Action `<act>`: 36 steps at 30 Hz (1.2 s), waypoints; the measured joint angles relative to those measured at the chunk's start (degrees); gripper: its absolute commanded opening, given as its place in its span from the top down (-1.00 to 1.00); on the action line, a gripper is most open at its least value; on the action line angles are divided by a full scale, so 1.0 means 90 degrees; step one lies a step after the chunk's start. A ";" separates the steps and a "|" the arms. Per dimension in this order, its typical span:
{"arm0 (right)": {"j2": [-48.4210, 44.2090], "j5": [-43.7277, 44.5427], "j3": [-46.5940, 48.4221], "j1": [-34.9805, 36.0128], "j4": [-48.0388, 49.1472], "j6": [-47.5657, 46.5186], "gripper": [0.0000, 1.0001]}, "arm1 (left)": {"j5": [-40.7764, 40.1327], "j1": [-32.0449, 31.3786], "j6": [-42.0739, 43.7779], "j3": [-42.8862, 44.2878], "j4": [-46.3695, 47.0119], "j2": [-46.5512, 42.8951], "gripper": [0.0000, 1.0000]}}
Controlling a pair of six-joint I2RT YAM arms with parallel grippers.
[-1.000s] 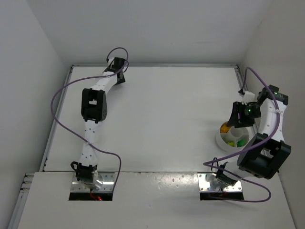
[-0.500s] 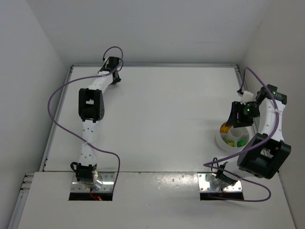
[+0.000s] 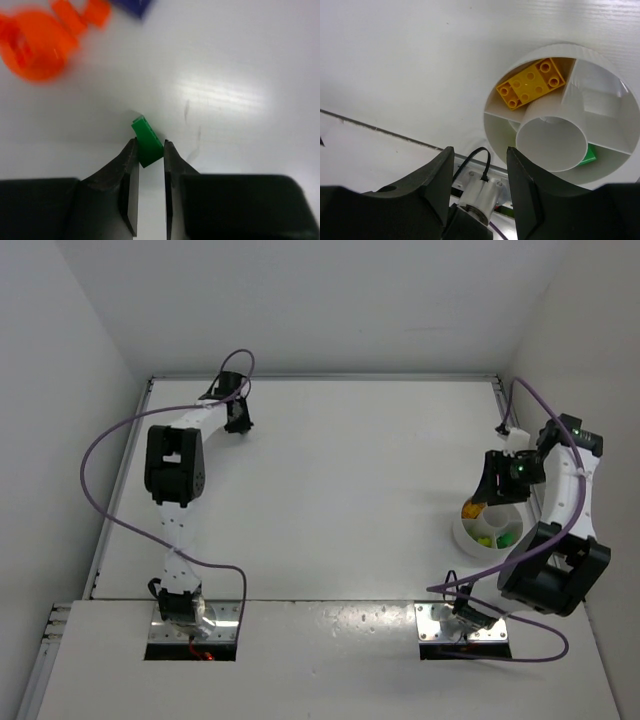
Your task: Sort the legos into containers by color
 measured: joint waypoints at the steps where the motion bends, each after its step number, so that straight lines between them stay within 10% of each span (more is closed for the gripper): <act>1: 0.0000 -0.0063 0.0078 0.0010 -0.0061 -0.0012 0.07 | 0.0175 -0.0007 0.0095 -0.0389 0.0051 -0.0274 1.00; 16: 0.0865 -0.2055 0.1243 0.0714 -0.0663 -0.0223 0.04 | 0.3956 -0.1605 0.2560 -0.4461 0.1234 -0.5423 1.00; 36: 0.1698 -0.3951 0.1520 0.2662 -0.0704 0.0393 -0.23 | 0.3849 -0.4668 0.3563 -0.3582 0.0590 -0.5170 1.00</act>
